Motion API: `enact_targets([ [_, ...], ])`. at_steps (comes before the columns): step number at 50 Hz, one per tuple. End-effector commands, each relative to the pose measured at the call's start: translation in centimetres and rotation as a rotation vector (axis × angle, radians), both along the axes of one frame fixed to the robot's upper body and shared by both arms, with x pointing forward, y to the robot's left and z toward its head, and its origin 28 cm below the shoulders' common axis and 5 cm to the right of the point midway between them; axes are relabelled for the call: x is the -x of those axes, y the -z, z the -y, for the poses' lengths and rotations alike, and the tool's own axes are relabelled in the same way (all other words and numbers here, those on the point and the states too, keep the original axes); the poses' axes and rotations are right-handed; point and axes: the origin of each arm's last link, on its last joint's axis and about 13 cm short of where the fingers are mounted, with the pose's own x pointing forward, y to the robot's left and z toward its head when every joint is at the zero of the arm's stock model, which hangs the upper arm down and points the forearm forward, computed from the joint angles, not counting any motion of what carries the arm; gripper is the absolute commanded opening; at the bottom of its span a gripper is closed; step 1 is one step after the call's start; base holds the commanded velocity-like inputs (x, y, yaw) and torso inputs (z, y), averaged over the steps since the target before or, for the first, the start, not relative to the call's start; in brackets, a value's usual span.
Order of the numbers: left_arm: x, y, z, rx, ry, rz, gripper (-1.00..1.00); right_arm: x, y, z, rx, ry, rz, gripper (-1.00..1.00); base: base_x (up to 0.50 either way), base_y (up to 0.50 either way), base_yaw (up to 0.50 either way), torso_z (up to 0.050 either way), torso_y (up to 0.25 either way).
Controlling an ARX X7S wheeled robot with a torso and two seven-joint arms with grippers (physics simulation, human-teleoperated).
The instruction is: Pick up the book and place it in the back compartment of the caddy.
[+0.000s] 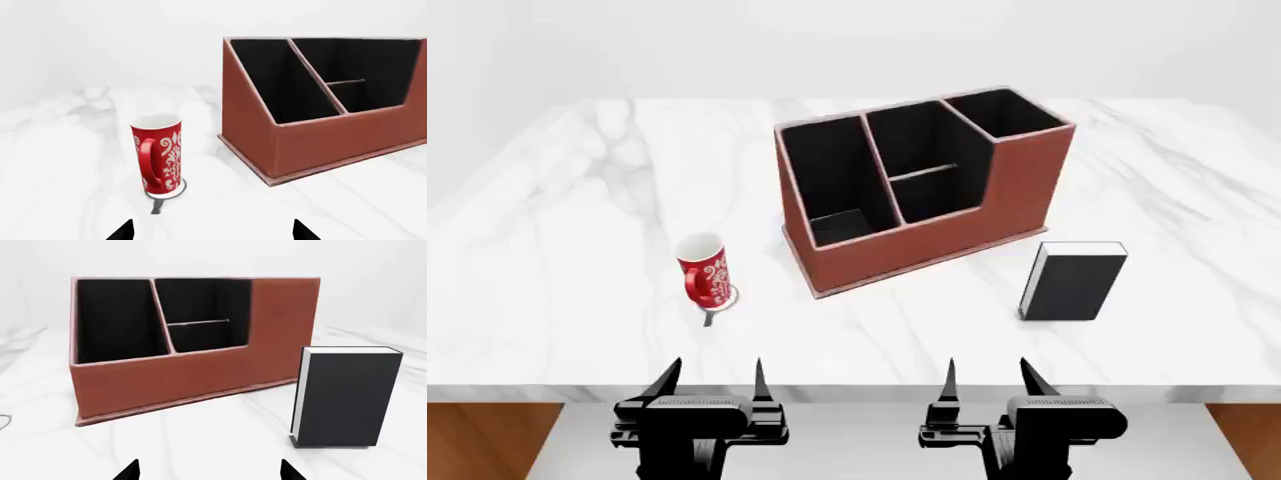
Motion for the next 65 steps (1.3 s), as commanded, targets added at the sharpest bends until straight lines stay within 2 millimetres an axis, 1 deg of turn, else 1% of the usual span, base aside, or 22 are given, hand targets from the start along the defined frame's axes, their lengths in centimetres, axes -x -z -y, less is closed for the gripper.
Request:
enact_targets([
  [1, 0.2, 0.2, 0.1, -0.009, 0.013, -0.001, 1.0, 0.1, 0.1, -0.1, 0.002, -0.01, -0.006, 1.0, 0.0, 0.0, 0.0, 0.0, 0.0],
  [6, 0.3, -0.1, 0.1, -0.011, 0.026, -0.004, 1.0, 0.3, 0.1, -0.2, -0.005, -0.024, -0.019, 1.0, 0.0, 0.0, 0.0, 0.0, 0.0],
  [12, 0.3, 0.0, -0.1, -0.015, 0.028, -0.007, 1.0, 0.1, 0.2, -0.1, -0.009, -0.03, -0.031, 1.0, 0.0, -0.07, 0.0, 0.0, 0.0],
  [28, 0.2, 0.1, -0.2, -0.055, 0.013, -0.002, 1.0, 0.2, 0.2, -0.1, -0.003, -0.039, -0.037, 1.0, 0.0, -0.5, 0.0, 0.0, 0.0],
  [39, 0.3, 0.2, -0.2, -0.042, 0.014, -0.005, 1.0, 0.2, 0.1, 0.0, -0.024, -0.022, -0.035, 1.0, 0.0, -0.5, 0.0, 0.0, 0.0],
  [48, 0.2, 0.1, -0.3, -0.041, 0.011, -0.015, 1.0, -0.3, -0.6, 0.1, -0.02, -0.015, -0.031, 1.0, 0.0, 0.0, 0.0, 0.0, 0.0],
  [51, -0.1, -0.3, -0.3, -0.047, 0.016, -0.015, 1.0, -0.5, -1.0, 0.1, -0.003, -0.009, -0.02, 1.0, 0.0, 0.0, 0.0, 0.0, 0.0],
  [53, -0.5, -0.9, -0.4, -0.064, 0.018, -0.017, 1.0, -0.7, -1.7, 0.2, 0.0, -0.021, -0.024, 1.0, 0.0, 0.0, 0.0, 0.0, 0.0],
  [54, -1.0, -2.1, -0.5, -0.067, 0.022, -0.015, 1.0, -1.0, -3.0, 0.3, 0.002, -0.036, -0.02, 1.0, 0.0, 0.0, 0.0, 0.0, 0.0],
  [57, -1.4, -4.1, -0.6, -0.071, 0.033, -0.01, 1.0, -1.5, -5.2, 0.5, -0.018, -0.082, -0.025, 1.0, 0.0, 0.0, 0.0, 0.0, 0.0],
  [58, -1.6, -5.2, -0.7, -0.097, 0.037, -0.002, 1.0, -1.7, -6.5, 0.6, -0.051, -0.121, -0.04, 1.0, 0.0, 0.0, 0.0, 0.0, 0.0],
  [59, -1.8, -6.1, -0.8, -0.09, 0.043, -0.001, 1.0, -1.9, -7.4, 0.7, -0.049, -0.127, -0.04, 1.0, 0.0, 0.0, 0.0, 0.0, 0.0],
  [60, -2.0, -7.3, -0.9, -0.101, 0.045, 0.008, 1.0, -2.2, -8.6, 0.8, -0.02, -0.118, -0.015, 1.0, 0.0, 0.0, 0.0, 0.0, 0.0],
  [61, -2.1, -7.7, -0.9, -0.109, 0.046, 0.012, 1.0, -2.3, -9.0, 0.9, -0.015, -0.116, -0.005, 1.0, 0.0, 0.0, 0.0, 0.0, 0.0],
  [62, -2.4, -9.2, -1.0, -0.116, 0.047, 0.029, 1.0, -2.8, -10.4, 1.0, 0.003, -0.1, 0.026, 1.0, 0.0, 0.0, 0.0, 0.0, 0.0],
  [65, -2.9, -11.2, -1.3, -0.149, 0.036, 0.067, 1.0, -3.5, -12.2, 1.2, 0.008, -0.075, 0.038, 1.0, 0.0, 0.0, 0.0, 0.0, 0.0],
])
